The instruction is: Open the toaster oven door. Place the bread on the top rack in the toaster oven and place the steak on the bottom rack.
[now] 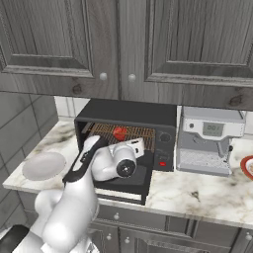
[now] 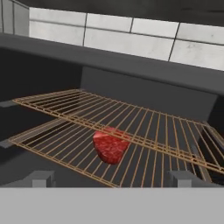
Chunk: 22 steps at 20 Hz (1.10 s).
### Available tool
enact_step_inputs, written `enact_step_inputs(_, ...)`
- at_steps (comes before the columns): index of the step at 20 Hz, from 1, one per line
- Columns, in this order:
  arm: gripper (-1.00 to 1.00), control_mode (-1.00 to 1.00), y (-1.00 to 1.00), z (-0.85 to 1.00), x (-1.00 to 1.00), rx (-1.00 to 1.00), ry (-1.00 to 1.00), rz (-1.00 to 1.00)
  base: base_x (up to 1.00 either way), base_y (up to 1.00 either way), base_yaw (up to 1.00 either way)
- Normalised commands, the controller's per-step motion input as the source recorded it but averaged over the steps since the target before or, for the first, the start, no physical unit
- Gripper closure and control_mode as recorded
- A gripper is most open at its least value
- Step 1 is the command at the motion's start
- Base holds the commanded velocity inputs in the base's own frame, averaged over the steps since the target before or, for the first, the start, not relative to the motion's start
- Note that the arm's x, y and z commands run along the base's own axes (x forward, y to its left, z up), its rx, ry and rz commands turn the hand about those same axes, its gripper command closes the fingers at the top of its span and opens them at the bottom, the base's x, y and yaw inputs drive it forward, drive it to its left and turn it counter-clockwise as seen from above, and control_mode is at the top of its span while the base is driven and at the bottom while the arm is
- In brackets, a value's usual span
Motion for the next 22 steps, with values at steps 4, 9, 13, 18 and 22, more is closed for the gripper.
enact_step_inputs(4,-1.0,-1.0,-0.13,0.01,0.06,0.0,-0.09,0.0,0.0,0.0,0.0)
enact_step_inputs(9,-1.0,-1.0,-0.04,0.01,0.05,-0.02,-0.17,0.0,0.0,0.0,0.0)
enact_step_inputs(13,-1.0,-1.0,0.0,0.06,0.08,-0.07,-0.13,0.0,0.0,0.0,0.0)
enact_step_inputs(18,-1.0,-1.0,0.0,0.02,0.12,-0.12,-0.04,0.0,0.0,0.0,0.0)
enact_step_inputs(22,-1.0,-1.0,0.0,0.02,0.13,-0.12,0.0,0.0,0.0,0.0,0.0)
